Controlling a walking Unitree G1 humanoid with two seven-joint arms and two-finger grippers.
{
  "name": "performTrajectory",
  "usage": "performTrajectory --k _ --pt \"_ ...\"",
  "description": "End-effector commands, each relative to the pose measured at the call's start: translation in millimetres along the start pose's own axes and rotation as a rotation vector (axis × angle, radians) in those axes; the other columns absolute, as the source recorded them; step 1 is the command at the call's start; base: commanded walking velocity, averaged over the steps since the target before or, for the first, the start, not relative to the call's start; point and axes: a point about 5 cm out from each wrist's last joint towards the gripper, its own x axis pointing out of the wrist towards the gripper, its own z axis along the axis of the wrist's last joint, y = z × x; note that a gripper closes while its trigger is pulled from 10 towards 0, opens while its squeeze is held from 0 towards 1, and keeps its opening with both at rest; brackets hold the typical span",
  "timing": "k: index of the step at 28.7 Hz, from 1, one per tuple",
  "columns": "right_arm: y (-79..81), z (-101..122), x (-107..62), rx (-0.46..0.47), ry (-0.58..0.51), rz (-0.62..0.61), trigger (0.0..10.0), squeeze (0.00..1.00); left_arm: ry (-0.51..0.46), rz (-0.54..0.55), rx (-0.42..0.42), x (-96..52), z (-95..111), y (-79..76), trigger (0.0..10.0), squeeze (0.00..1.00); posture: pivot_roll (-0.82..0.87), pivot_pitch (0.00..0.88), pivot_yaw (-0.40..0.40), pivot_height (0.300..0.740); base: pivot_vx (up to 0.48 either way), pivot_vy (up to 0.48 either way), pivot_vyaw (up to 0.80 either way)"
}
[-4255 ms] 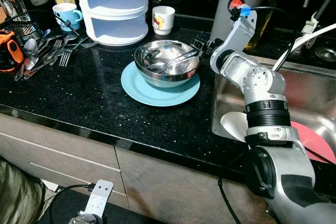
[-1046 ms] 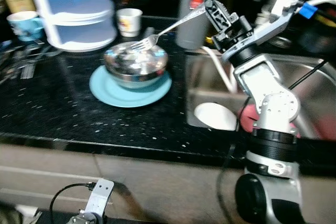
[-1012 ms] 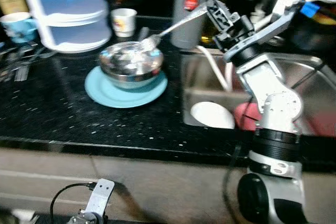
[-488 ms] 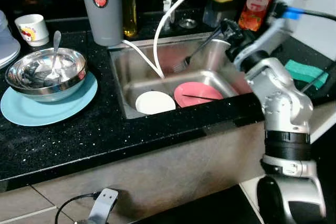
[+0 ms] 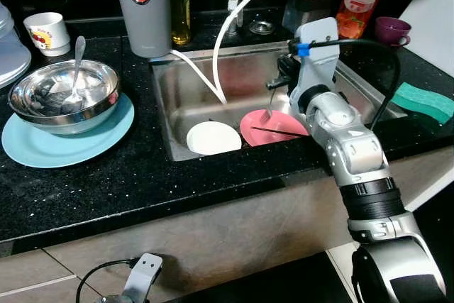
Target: Kitchen organization
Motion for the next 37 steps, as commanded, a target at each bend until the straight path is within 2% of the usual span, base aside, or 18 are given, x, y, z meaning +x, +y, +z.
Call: performTrajectory --k 1,3,4,5,6,7,10,20,30,37 --pt "3.0 1 -2.0 0.052 -0.040 0.012 10.0 1.00 -0.015 0.011 0.015 -1.7 6 3.2 10.0 0.00 0.04 0.095 -0.023 0.740 0.000 0.000 0.00" --pt "6.8 10 -3.5 0.165 -0.107 0.046 10.0 1.00 -0.015 0.010 0.015 -1.7 5 3.3 10.0 0.00 0.04 0.095 -0.023 0.740 0.000 0.000 0.00" --pt "8.1 17 -4.3 0.233 -0.147 0.058 10.0 0.80 -0.015 0.010 0.015 -1.8 5 3.4 10.0 0.00 0.04 0.096 -0.023 0.740 0.000 0.000 0.00" --pt "8.1 17 -4.3 0.233 -0.147 0.058 10.0 0.80 -0.015 0.010 0.015 -1.8 5 3.4 10.0 0.00 0.04 0.096 -0.023 0.740 0.000 0.000 0.00" --pt "9.3 22 -5.1 0.293 -0.174 0.077 10.0 0.00 -0.015 0.010 0.015 -1.8 5 3.6 10.0 0.00 0.04 0.096 -0.022 0.740 0.000 0.000 0.00" --pt "12.9 27 -6.9 0.360 -0.199 0.130 10.0 0.00 -0.014 0.011 0.016 -1.9 5 3.7 10.0 0.00 0.04 0.096 -0.023 0.740 0.000 0.000 0.00" --pt "24.0 35 -10.2 0.448 -0.240 0.227 10.0 0.00 -0.015 0.010 0.018 -2.0 5 4.0 10.0 0.00 0.04 0.096 -0.023 0.740 0.000 0.000 0.53" --pt "50.6 36 -8.0 0.477 -0.240 0.301 10.0 0.00 -0.017 0.014 0.019 -2.2 6 4.4 10.0 0.00 0.05 0.089 -0.023 0.740 0.000 0.000 0.80" --pt "72.9 40 2.7 0.476 -0.218 0.368 10.0 0.00 -0.032 0.030 0.025 -2.2 8 5.0 10.0 0.00 0.06 0.089 -0.034 0.740 0.000 0.000 0.80" --pt "90.4 40 12.6 0.454 -0.164 0.395 10.0 0.00 -0.041 0.049 0.017 -1.7 8 4.9 10.0 0.00 0.08 0.082 -0.047 0.740 0.000 0.000 0.79"
